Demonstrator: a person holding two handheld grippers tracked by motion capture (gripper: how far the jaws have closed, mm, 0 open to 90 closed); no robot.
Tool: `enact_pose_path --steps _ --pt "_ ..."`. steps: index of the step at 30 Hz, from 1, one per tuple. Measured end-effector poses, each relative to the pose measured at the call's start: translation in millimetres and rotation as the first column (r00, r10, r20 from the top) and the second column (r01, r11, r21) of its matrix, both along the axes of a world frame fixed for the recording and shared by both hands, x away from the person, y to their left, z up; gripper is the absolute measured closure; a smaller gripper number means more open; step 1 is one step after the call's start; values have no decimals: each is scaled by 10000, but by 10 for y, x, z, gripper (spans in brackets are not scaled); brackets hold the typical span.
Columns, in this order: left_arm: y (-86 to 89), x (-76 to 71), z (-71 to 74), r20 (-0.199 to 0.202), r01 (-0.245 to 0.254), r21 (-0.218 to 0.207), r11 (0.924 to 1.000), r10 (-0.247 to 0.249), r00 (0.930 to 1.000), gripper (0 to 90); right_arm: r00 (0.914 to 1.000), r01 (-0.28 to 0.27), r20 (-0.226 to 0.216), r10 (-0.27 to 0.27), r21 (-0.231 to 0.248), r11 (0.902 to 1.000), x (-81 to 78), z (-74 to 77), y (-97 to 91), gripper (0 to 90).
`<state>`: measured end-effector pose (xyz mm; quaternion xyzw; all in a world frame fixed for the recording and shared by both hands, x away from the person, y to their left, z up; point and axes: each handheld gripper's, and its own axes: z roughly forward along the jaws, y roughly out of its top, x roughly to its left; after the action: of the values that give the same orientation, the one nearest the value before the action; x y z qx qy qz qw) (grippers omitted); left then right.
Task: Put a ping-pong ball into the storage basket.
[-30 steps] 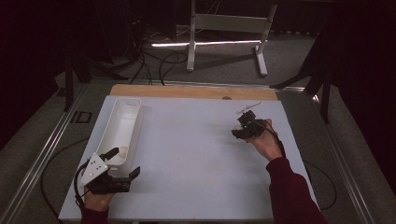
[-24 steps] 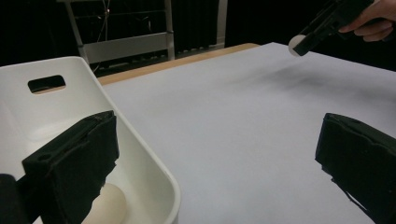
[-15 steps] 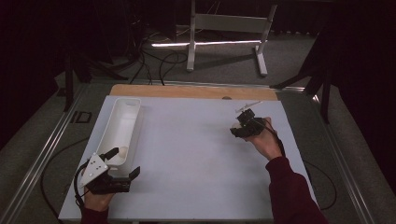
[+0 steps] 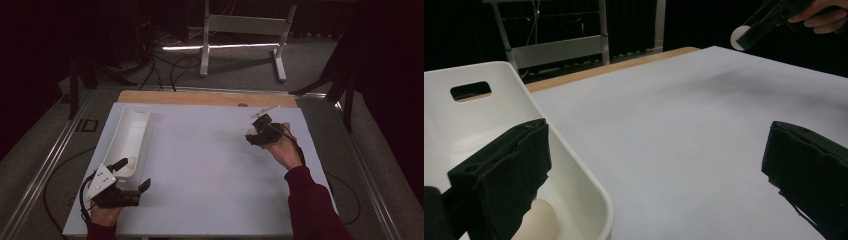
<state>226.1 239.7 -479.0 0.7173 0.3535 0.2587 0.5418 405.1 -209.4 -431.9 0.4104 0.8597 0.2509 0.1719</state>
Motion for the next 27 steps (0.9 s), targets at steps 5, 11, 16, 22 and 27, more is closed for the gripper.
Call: enact_pose_path --steps 5,11,16,22,27 --pt "1 1 -1 -9 -12 13 10000 12 10000 3 9999 -120 53 120 2 9999 -12 21 43 507" --pt "0 0 0 -7 -22 21 10000 22 10000 3 9996 -230 159 229 87 9997 -37 53 59 507" --pt "0 1 -1 -10 -23 23 10000 23 10000 3 9992 -346 188 344 137 9993 -64 63 79 507" --pt "2 1 -1 -5 -23 18 10000 23 10000 3 9989 -414 244 406 315 9986 -78 102 97 507" --pt "1 1 -1 -4 -25 3 10000 25 10000 3 9982 -510 318 499 358 9981 -96 142 123 508"
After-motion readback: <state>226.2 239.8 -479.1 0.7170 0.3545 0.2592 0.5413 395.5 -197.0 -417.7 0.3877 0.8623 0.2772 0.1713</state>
